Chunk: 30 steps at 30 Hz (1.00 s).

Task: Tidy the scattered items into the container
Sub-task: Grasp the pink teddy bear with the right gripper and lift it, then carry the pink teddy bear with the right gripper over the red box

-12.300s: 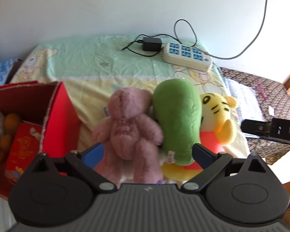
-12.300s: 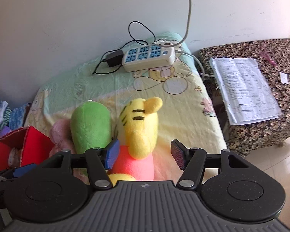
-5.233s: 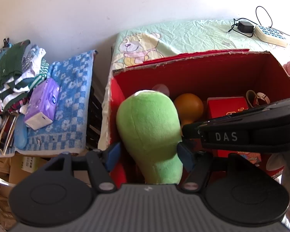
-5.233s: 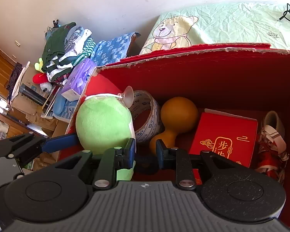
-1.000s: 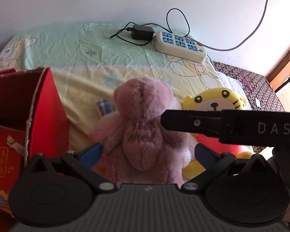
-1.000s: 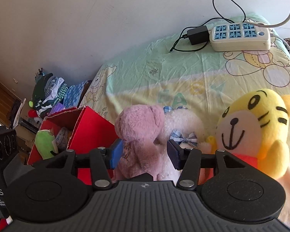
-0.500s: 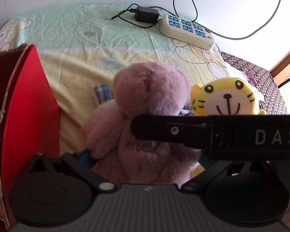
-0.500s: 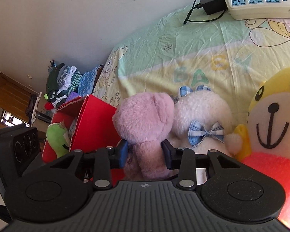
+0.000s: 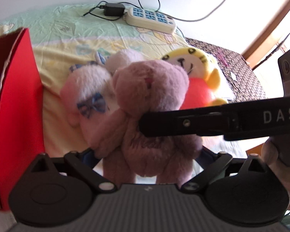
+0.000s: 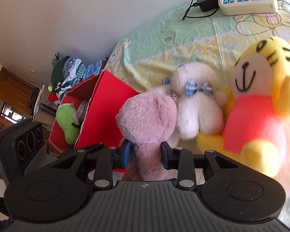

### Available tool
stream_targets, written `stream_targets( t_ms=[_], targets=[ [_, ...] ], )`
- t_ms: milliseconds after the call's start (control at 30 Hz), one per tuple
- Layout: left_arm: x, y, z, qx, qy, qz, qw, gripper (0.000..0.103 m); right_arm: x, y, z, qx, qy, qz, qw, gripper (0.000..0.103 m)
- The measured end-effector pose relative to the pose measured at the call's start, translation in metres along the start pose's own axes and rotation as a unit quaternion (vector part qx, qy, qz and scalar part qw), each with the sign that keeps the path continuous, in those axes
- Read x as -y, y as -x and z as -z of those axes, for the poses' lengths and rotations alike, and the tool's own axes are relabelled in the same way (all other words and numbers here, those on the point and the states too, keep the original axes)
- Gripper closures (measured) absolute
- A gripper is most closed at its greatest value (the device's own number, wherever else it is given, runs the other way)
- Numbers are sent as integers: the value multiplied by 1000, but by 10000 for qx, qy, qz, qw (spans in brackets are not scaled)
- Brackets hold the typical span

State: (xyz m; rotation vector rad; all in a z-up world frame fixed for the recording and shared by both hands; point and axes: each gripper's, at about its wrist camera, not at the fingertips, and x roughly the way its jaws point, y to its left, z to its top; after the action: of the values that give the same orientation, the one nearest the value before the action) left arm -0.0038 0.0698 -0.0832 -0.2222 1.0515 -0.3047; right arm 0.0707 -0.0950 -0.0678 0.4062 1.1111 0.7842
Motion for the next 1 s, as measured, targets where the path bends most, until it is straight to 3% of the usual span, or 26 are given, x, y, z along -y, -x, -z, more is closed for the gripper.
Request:
stream_targets(
  t_ms=[167, 333, 500, 1000],
  targets=[
    [0, -1, 25, -238, -185, 281, 9992, 1, -4, 6, 30, -119, -18, -26, 9999, 71],
    [12, -14, 38, -396, -302, 250, 9984, 5, -2, 0, 54, -294, -124, 80, 9995, 71],
    [12, -4, 50, -342, -228, 261, 9988, 8, -11, -2, 67, -327, -26, 160, 9993, 71],
    [-34, 75, 92, -182, 230, -328, 9990, 12, -71, -54, 81, -912, 399, -544, 9935, 70]
  ],
)
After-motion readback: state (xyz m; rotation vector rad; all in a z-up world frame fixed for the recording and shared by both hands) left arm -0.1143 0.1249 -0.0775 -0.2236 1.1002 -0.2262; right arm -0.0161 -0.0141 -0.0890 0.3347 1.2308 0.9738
